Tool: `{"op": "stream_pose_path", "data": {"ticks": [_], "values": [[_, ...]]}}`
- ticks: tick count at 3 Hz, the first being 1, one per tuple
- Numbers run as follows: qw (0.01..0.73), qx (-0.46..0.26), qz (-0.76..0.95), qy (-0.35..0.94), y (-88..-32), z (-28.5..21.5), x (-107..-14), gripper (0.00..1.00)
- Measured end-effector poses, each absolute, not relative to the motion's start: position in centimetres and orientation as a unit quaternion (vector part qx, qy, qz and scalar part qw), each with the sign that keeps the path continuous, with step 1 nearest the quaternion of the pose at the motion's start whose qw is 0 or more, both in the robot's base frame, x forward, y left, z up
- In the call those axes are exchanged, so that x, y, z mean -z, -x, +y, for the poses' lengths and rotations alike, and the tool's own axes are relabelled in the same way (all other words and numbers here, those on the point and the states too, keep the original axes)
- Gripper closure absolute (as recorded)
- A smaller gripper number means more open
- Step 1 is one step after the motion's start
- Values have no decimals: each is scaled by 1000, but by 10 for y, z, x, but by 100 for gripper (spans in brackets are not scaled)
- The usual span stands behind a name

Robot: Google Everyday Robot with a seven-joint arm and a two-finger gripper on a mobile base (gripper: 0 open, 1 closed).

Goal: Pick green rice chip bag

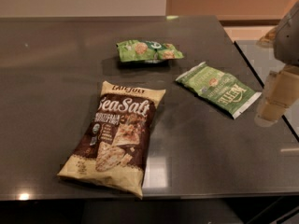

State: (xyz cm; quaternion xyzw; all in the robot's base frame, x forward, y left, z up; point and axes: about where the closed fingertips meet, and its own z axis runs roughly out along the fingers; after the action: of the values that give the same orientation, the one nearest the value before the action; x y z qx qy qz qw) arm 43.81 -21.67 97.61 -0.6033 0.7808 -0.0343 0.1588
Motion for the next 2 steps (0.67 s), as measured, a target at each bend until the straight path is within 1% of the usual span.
{"op": "stream_pose_path", "data": {"ticks": [2], "values": [[167,31,779,603,-445,-213,-977,0]]}}
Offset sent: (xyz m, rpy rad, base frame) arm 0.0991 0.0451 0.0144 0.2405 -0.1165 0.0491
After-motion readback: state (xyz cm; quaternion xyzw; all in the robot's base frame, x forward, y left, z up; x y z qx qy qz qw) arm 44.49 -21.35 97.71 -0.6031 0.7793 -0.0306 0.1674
